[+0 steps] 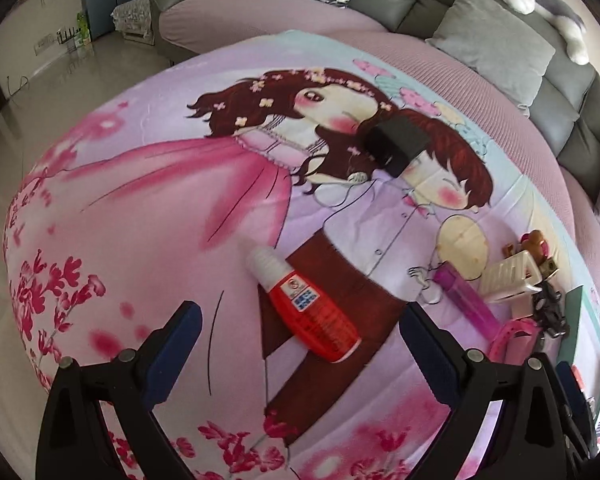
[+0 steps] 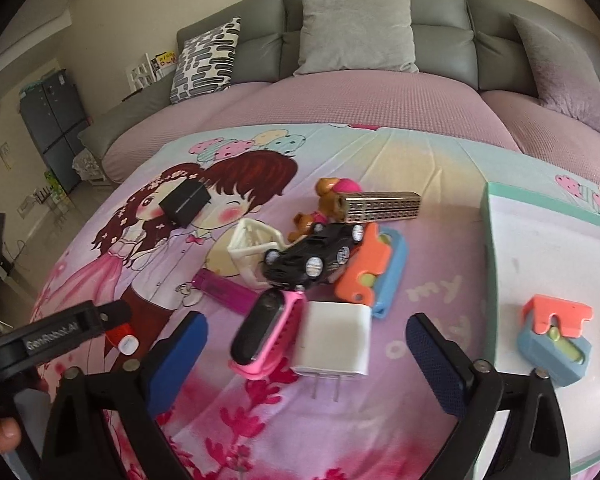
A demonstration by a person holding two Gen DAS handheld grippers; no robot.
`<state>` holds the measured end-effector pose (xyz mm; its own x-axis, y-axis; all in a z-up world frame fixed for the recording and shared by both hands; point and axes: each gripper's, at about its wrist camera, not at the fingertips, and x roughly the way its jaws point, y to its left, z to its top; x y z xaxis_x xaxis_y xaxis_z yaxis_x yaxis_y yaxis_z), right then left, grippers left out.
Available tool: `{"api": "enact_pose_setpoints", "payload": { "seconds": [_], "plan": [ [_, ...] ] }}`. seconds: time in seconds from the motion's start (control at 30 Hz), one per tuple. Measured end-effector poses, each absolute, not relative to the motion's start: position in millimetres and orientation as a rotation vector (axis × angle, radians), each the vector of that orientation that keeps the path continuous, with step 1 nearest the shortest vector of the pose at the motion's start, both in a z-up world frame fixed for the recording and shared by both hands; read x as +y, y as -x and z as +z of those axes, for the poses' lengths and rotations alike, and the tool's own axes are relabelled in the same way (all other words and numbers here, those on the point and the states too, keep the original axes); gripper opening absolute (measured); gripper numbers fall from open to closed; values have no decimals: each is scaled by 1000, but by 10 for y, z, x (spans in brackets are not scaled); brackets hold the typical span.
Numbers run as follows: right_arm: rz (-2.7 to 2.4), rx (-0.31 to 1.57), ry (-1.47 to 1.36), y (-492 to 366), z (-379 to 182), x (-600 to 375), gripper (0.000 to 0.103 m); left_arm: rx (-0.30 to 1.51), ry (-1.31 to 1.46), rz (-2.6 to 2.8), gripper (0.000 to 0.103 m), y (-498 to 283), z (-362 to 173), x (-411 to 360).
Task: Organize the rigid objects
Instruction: 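Move both tools back toward the remaining items on the bed, then grasp the pink fitness band with the right tool while the left tool grasps the red glue bottle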
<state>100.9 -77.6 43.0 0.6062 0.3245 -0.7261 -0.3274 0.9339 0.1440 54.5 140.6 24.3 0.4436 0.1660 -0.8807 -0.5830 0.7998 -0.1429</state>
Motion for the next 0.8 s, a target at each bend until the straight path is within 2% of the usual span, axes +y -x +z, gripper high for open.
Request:
{"api": "enact_pose_setpoints", "payload": {
  "seconds": [0.3,0.37,0.47,0.57,0.63,0.73,0.8],
  "plan": [
    [369,826,38,-967,389,-652,74,1040,396,487,96,-622,113,1384],
    [370,826,26,-957,392,-649,67,1040,390,475,92,-631,102,1380],
    [378,829,7,-948,402,-650,59,1046,357,473,80,-654,98,1354],
    [381,828,4,-929,410,-635,56,1046,329,453,67,-662,108,1321],
    [386,830,10,-919,406,-616,56,1040,329,425,54,-674,122,1307],
    [388,831,30,-908,393,-580,48,1044,302,406,51,-701,126,1256],
    [392,828,31,-902,392,-577,48,1044,294,385,51,-713,131,1226]
  ]
}}
